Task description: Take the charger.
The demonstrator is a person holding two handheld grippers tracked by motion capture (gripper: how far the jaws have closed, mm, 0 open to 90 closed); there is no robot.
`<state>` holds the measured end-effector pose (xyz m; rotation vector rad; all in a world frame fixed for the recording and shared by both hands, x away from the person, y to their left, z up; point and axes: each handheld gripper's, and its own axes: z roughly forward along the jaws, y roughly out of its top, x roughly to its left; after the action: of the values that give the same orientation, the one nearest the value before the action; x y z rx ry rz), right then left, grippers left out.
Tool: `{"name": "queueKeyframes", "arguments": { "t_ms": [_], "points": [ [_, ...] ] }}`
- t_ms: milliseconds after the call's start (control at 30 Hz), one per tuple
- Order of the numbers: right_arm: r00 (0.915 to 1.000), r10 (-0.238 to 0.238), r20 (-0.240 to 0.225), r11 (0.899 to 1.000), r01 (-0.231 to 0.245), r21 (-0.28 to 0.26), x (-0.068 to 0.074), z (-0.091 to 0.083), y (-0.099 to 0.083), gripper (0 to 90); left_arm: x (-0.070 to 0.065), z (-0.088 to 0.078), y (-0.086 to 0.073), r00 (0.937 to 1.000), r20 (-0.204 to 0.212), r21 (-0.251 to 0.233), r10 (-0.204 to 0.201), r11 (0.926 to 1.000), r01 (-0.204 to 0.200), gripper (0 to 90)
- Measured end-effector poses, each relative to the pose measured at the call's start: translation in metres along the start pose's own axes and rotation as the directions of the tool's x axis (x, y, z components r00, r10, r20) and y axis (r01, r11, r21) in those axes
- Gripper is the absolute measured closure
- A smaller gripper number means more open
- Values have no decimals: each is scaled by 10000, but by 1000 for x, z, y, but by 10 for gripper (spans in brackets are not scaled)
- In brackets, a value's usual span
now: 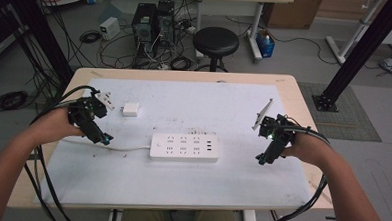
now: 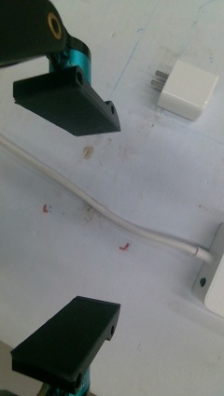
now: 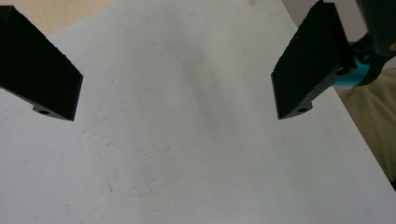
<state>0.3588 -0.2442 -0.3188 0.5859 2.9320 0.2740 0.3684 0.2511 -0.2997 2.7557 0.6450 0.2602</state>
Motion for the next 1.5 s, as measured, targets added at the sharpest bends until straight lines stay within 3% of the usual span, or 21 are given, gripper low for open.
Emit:
{"name": "queueKeyframes", "arguments": {
  "t_ms": [167, 333, 367, 400, 500, 533, 567, 667, 700, 900, 933, 1033, 1100, 1267, 1400, 1500],
  "points": [
    [10000, -17, -57, 10000, 17, 7, 0, 1, 0, 13, 6, 0, 3, 9994, 61, 39, 349, 9994, -349, 120],
    [9999, 105, -120, 9999, -105, 50, -1, 2, 2, 13, 12, 2, 8, 9959, 441, -69, 791, 9969, -789, 120],
    [9999, 111, -116, 9999, -111, 55, -1, 2, 2, 13, 17, 2, 11, 9928, 488, -125, 1090, 9940, -1085, 120],
    [9999, 114, -128, 9999, -113, 42, -2, 2, 2, 13, 17, 2, 11, 9928, 488, -125, 1090, 9940, -1085, 120],
    [9998, 154, -141, 9998, -153, 101, -2, 0, 3, 13, 22, 3, 17, 9850, 305, -431, 1701, 9847, -1687, 120],
    [9998, 154, -141, 9998, -153, 101, -2, 0, 3, 13, 24, 4, 20, 9847, 245, -518, 1727, 9839, -1712, 120],
    [9997, 201, -119, 9998, -200, 51, -2, -2, 3, 13, 31, 5, 25, 9800, 130, -493, 1986, 9790, -1978, 120],
    [9996, 274, -46, 9996, -274, 10, -1, -3, 4, 13, 37, 8, 29, 9805, 93, -502, 1965, 9794, -1958, 120],
    [9996, 274, -46, 9996, -274, 10, -1, -3, 4, 13, 41, 9, 32, 9766, 102, -341, 2146, 9762, -2142, 120],
    [9996, 297, -11, 9995, -297, 131, 0, -3, 7, 13, 56, 26, 39, 9734, 234, -240, 2277, 9736, -2272, 120],
    [9995, 311, -26, 9994, -310, 180, -1, -2, 7, 13, 63, 33, 41, 9693, 243, -42, 2449, 9696, -2448, 120],
    [9996, 280, -41, 9995, -279, 144, -2, -2, 8, 13, 68, 42, 42, 9698, 280, 40, 2423, 9701, -2425, 120],
    [9992, 388, -43, 9990, -387, 220, -2, -3, 9, 13, 75, 50, 43, 9657, 333, 108, 2574, 9661, -2579, 120],
    [9993, 373, -2, 9990, -373, 236, -2, -6, 11, 13, 91, 68, 42, 9703, 334, -42, 2396, 9709, -2396, 120],
    [9990, 442, 37, 9988, -443, 220, -3, -10, 13, 13, 103, 85, 40, 9700, 410, 372, 2397, 9698, -2412, 120],
    [9988, 488, 85, 9985, -490, 258, -2, -14, 14, 13, 113, 95, 36, 9780, 630, 272, 1988, 9792, -2008, 121]
  ]
}}
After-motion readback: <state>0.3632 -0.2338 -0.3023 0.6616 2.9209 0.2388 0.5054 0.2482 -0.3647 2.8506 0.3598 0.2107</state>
